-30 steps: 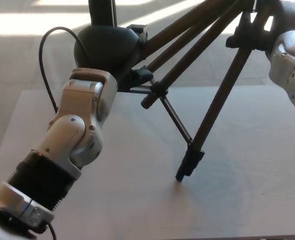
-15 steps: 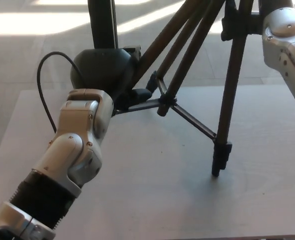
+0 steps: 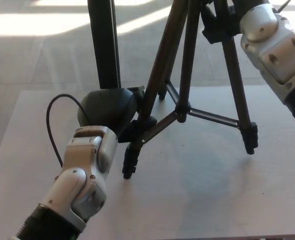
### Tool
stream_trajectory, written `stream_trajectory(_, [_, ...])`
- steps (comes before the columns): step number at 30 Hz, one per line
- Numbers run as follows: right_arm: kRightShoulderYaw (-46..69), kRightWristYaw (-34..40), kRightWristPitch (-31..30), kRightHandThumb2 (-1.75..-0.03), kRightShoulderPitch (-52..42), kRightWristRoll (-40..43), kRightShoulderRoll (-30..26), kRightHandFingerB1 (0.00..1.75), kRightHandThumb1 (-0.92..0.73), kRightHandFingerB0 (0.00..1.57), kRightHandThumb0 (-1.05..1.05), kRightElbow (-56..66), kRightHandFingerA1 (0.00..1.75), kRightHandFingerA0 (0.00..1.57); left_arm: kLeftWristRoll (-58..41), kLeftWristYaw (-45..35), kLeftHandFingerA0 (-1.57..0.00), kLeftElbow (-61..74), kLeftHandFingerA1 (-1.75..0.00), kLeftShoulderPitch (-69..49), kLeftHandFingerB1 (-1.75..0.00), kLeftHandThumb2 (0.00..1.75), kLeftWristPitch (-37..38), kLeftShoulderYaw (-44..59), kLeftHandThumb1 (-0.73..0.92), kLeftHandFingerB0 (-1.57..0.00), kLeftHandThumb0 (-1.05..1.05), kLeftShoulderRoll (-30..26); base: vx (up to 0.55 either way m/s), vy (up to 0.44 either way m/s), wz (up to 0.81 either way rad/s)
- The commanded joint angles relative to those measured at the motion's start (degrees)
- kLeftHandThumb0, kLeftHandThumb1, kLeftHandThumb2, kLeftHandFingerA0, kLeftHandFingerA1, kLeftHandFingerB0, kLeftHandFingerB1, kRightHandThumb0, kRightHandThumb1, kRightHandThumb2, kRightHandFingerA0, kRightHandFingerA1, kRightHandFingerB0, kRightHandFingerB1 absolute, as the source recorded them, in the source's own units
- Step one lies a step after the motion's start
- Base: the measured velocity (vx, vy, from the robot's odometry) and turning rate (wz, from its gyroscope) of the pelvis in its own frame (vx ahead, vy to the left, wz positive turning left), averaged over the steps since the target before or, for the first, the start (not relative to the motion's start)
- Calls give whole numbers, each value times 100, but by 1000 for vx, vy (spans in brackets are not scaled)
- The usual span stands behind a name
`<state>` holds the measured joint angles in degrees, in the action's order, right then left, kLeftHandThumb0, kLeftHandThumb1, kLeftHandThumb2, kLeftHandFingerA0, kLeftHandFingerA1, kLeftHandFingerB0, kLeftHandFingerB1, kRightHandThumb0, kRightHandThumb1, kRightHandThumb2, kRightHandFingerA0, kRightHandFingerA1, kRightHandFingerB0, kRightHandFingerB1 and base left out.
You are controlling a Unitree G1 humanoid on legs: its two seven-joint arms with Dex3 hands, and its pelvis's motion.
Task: Use both hands of the robot to pick up the tripod lying in the middle of the desk and make it stand upright on the desk
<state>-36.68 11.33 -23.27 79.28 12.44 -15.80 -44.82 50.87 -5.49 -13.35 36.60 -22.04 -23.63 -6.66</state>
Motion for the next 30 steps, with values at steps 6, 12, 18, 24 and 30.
stream_trajectory(6, [-395, -503, 111, -106, -105, -1613, -360, 81, -51, 81, -24, 1099, 119, 78, -70, 128, -86, 52, -147, -568, -60, 78, -524, 236, 63, -67, -27, -77, 0, 0, 0])
stream_trajectory(12, [11, -423, 314, -129, -705, -1458, -341, 148, -40, 86, -23, 1253, 175, 94, -149, 308, -86, 107, -156, -757, -84, 79, -51, 257, 56, -75, -29, -273, 0, 0, 0])
stream_trajectory(18, [366, -535, -138, -117, -1007, -1544, -361, 110, -48, 85, -23, 1523, 163, 85, -119, 320, -87, 231, -167, -834, -97, 79, -192, 335, 57, -71, -23, -246, 0, 0, 0])
stream_trajectory(24, [860, -602, 119, -84, -1279, -1580, -296, 102, -63, 86, -32, 1231, 161, 83, -90, 362, -80, 295, -175, -952, -131, 77, -151, 332, 57, -70, -25, -316, 0, 0, 0])
stream_trajectory(30, [854, -629, -59, -97, -1300, -1868, -212, 98, -53, 85, -21, 1117, 156, 81, -147, 323, -80, 299, -173, -931, -129, 80, -79, 345, 55, -71, -22, -417, 0, 0, 0])
